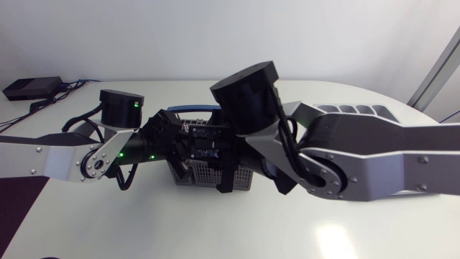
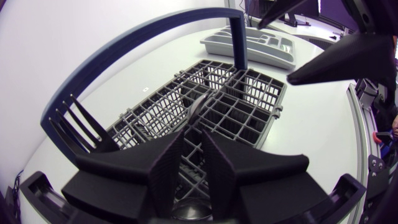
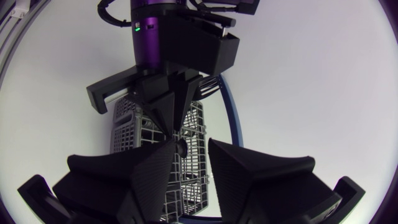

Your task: Unload the cutlery basket into the drawer organizer.

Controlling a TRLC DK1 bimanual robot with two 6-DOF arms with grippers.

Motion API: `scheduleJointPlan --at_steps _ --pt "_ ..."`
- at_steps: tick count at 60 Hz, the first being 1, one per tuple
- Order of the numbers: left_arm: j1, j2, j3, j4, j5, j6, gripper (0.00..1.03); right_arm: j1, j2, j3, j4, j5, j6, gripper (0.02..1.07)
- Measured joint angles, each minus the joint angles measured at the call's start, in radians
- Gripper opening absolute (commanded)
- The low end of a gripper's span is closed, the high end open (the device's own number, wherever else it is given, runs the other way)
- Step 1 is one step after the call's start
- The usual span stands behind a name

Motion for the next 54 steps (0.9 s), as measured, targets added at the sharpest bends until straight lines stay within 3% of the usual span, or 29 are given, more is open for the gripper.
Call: scheduleJointPlan --at_steps 32,40,51,54 --pt "0.0 0.0 0.0 0.0 -0.003 0.0 0.25 -0.071 0.147 0.085 -0.019 -0.034 0.011 0.5" --pt "0.0 0.0 0.0 0.0 -0.003 0.0 0.25 -0.09 0.183 0.103 -0.02 -0.036 0.01 0.44" --pt "0.0 0.0 0.0 0.0 -0.003 0.0 0.25 -0.105 0.217 0.128 -0.02 -0.047 0.01 0.43" --pt "0.0 0.0 0.0 0.0 -0.003 0.0 0.25 -0.108 0.225 0.132 -0.019 -0.051 0.01 0.37"
